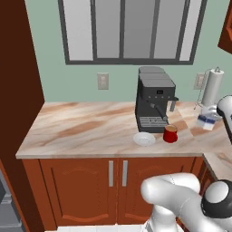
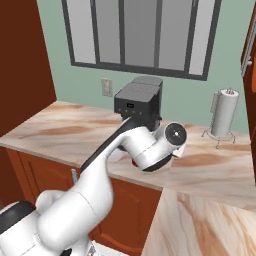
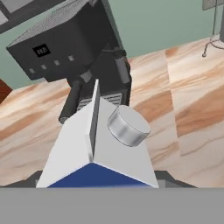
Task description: Take a sugar cube from the saucer and place it inside the coffee. Then, grab milk from the fridge and place it next to the coffee on the counter to sweeten the coffee.
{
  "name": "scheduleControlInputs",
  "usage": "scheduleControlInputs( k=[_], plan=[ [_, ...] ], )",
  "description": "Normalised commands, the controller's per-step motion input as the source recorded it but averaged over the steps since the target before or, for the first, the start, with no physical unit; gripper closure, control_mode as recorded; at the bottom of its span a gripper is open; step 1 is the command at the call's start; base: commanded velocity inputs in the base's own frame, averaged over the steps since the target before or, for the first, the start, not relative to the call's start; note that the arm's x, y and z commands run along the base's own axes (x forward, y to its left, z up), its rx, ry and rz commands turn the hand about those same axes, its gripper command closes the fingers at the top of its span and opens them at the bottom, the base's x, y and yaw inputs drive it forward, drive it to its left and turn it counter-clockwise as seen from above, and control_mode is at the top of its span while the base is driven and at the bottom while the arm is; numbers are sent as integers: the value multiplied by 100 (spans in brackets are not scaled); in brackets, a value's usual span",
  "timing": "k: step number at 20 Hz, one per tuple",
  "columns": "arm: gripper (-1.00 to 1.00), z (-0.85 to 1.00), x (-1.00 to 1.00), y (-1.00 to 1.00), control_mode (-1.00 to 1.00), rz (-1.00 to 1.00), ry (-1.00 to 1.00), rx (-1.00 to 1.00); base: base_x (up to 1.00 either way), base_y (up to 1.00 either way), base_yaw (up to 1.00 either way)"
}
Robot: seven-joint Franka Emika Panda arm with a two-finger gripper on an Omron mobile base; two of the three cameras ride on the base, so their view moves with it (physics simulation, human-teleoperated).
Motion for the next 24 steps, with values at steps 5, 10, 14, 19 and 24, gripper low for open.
scheduleControlInputs(
  k=[5,10,14,19,24],
  plan=[
    [100,-24,54,0,-100,8,0,-7,0,0,0],
    [100,-59,33,0,-100,1,0,-18,0,0,0],
    [100,-66,20,0,-100,0,-1,-19,0,0,0],
    [100,-37,18,0,-100,-13,-7,-3,0,0,0],
    [100,-32,23,0,-100,-19,-7,0,0,0,0]
  ],
)
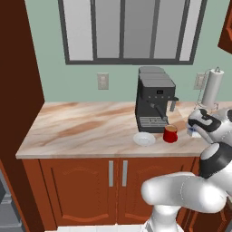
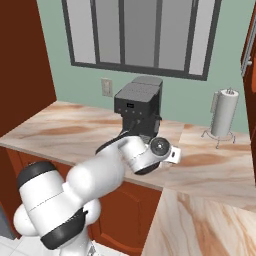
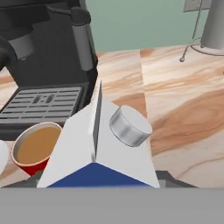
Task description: Take a sugar cube from the saucer and place it inside the coffee. Then, grab milk from the fridge and place it next to the coffee on the counter to sweeten the coffee.
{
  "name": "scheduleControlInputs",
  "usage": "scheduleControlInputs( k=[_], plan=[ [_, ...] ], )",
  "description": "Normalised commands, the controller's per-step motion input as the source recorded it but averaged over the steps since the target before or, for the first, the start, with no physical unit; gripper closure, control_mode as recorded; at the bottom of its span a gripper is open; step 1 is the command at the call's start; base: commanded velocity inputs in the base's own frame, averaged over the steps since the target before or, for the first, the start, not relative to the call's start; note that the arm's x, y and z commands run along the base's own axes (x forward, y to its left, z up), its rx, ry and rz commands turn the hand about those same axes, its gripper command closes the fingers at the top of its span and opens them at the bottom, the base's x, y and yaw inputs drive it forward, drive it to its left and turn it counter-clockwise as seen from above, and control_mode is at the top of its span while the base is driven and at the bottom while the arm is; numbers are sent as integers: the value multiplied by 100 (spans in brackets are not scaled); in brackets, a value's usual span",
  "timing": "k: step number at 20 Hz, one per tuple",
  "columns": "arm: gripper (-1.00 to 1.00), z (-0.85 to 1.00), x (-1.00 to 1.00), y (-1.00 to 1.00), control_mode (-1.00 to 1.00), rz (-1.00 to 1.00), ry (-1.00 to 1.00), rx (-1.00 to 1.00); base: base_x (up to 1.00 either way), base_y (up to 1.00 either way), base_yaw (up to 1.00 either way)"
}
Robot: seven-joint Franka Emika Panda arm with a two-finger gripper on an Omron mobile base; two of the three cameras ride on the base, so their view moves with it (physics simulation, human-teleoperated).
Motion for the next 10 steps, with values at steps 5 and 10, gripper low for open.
scheduleControlInputs(
  k=[5,10],
  plan=[
    [100,-6,23,-5,-100,-7,-1,1,0,0,0],
    [100,-1,6,-44,-100,12,0,4,0,0,0]
  ],
)
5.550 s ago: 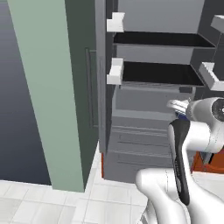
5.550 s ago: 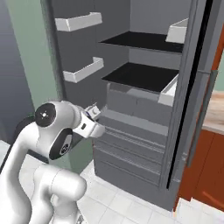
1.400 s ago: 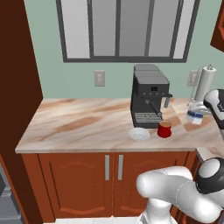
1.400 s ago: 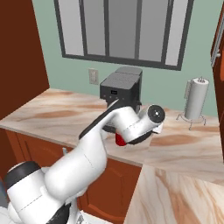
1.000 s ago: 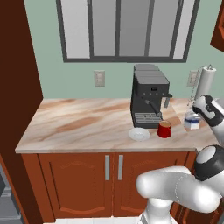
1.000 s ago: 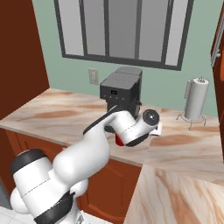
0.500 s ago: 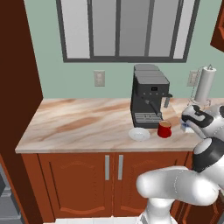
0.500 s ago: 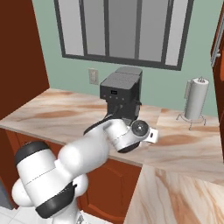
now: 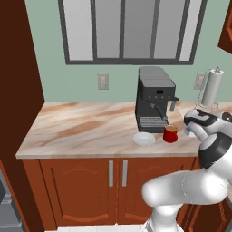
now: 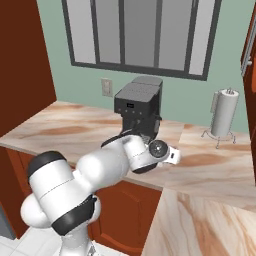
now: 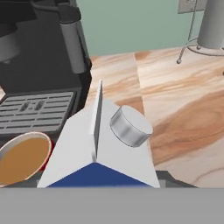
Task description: Take a sugar cube from the saucer and place it inside the coffee. Then, grab milk from the fridge and place it next to the coffee on the counter to sweeten the coffee.
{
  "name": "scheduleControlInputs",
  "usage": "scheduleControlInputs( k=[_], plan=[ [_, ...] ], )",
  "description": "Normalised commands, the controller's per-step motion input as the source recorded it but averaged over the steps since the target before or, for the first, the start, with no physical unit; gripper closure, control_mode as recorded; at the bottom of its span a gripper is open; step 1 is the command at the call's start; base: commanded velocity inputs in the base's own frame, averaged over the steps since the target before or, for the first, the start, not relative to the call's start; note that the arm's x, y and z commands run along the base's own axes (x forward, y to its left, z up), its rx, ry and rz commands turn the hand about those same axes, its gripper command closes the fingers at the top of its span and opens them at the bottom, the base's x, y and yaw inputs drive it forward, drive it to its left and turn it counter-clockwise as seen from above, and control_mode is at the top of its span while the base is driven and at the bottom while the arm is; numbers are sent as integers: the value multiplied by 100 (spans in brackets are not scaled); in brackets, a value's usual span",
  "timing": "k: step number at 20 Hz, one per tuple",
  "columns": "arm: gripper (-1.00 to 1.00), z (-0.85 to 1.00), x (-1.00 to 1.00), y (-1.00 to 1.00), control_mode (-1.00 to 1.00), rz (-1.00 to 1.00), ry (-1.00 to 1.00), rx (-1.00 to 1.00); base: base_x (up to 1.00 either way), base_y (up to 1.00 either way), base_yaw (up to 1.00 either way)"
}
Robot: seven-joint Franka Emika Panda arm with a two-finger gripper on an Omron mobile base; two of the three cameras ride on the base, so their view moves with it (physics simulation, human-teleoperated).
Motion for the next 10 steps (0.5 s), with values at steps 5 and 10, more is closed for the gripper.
scheduleControlInputs(
  k=[5,10],
  plan=[
    [100,0,8,-43,-100,14,0,2,0,0,0],
    [100,-13,10,-11,-100,10,0,0,0,0,0]
  ],
)
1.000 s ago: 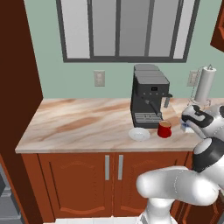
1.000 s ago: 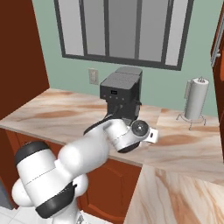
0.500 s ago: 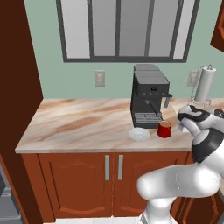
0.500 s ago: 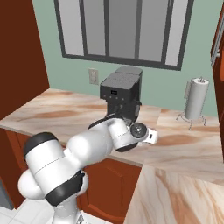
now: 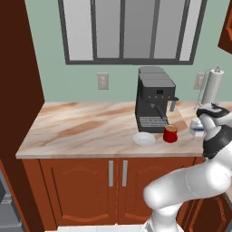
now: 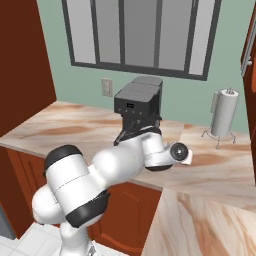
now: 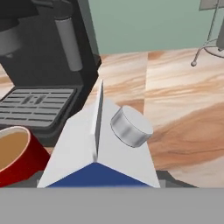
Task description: Take a sugar cube from the saucer and place it inside the coffee. Then, grab milk from the fridge and place it next to the coffee on the counter to sweeten the coffee.
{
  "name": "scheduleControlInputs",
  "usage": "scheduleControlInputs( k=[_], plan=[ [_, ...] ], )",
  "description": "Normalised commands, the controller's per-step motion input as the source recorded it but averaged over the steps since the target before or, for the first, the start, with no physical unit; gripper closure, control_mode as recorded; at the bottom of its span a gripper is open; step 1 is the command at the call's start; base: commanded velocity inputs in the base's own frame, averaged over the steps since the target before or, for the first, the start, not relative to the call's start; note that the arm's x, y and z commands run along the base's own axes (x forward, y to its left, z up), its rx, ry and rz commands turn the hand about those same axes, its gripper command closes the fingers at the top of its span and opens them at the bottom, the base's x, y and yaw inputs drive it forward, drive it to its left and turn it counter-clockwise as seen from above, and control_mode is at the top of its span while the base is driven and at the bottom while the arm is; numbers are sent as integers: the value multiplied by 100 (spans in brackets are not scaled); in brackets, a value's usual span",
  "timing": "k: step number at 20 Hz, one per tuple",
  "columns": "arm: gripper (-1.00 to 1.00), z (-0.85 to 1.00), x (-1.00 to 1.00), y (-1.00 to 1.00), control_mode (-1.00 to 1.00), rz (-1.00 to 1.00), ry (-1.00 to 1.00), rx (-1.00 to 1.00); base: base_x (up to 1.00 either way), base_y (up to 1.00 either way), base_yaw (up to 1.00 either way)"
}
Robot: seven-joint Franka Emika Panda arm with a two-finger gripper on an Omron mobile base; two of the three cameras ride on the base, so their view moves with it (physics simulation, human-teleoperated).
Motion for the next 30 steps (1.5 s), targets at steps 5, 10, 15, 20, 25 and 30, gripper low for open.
scheduleControlInputs(
  k=[5,10,15,20,25,30],
  plan=[
    [100,-35,1,0,-100,6,0,0,0,0,0],
    [100,-28,29,1,-100,0,-2,0,0,0,0],
    [100,-25,42,9,-100,0,-2,0,0,0,0],
    [100,-21,38,16,-100,0,-4,0,0,0,0],
    [-100,-13,42,20,-100,0,-6,0,0,0,0],
    [-100,-10,40,13,-100,0,0,1,0,0,0]
  ],
)
